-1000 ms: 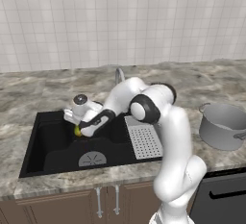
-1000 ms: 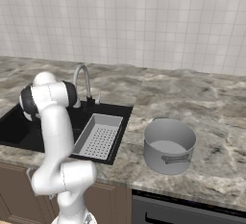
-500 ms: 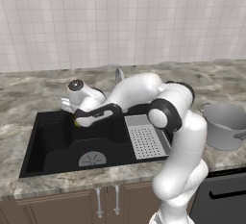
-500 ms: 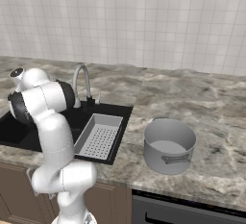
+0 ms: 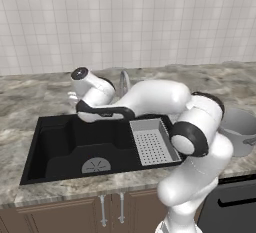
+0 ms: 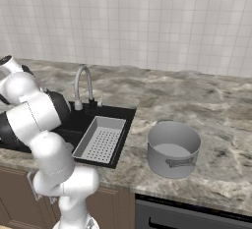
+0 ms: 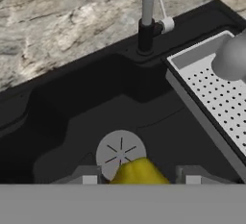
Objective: Dump the lemon from the pot into the sink. Then turn on the water and wash the lemon. Then turn off the water and put the lemon back in the pot.
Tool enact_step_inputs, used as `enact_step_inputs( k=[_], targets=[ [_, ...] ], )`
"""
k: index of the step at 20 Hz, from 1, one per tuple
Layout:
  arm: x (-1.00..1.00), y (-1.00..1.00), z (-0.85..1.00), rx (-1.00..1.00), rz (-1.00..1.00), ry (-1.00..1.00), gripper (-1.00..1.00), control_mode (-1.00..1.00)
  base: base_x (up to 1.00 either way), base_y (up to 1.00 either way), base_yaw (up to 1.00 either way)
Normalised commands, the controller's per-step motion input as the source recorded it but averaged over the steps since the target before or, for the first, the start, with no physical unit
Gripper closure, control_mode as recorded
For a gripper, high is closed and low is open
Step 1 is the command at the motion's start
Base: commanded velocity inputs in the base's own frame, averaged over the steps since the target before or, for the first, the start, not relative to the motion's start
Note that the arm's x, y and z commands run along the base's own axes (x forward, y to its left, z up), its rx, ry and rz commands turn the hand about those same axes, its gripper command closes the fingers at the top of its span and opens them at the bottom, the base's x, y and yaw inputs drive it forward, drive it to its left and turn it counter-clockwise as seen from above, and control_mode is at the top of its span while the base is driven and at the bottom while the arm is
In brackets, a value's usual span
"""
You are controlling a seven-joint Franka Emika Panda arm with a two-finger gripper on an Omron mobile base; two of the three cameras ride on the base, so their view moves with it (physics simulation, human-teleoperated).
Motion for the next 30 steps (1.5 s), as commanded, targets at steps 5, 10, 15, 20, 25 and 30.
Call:
enact_step_inputs(
  k=[5,10,15,20,25,30],
  targets=[
    [-0.46,-0.68,0.35,-0.01,0.00,0.00,1.00,-1.00,0.00,0.00,0.00],
    [-0.60,-0.91,0.32,0.00,0.00,0.00,1.00,-1.00,0.00,0.00,0.00],
    [-0.40,-0.97,0.30,0.00,0.00,0.00,1.00,-1.00,0.00,0.00,0.00],
    [-0.10,-0.90,0.18,0.00,0.00,0.00,1.00,-1.00,0.00,0.00,0.00],
    [0.00,-0.71,0.08,-0.01,0.00,0.00,1.00,-1.00,0.00,0.00,0.00],
    [0.00,-0.65,0.13,-0.04,-0.02,0.00,1.00,-1.00,0.00,0.00,0.00]
  ],
)
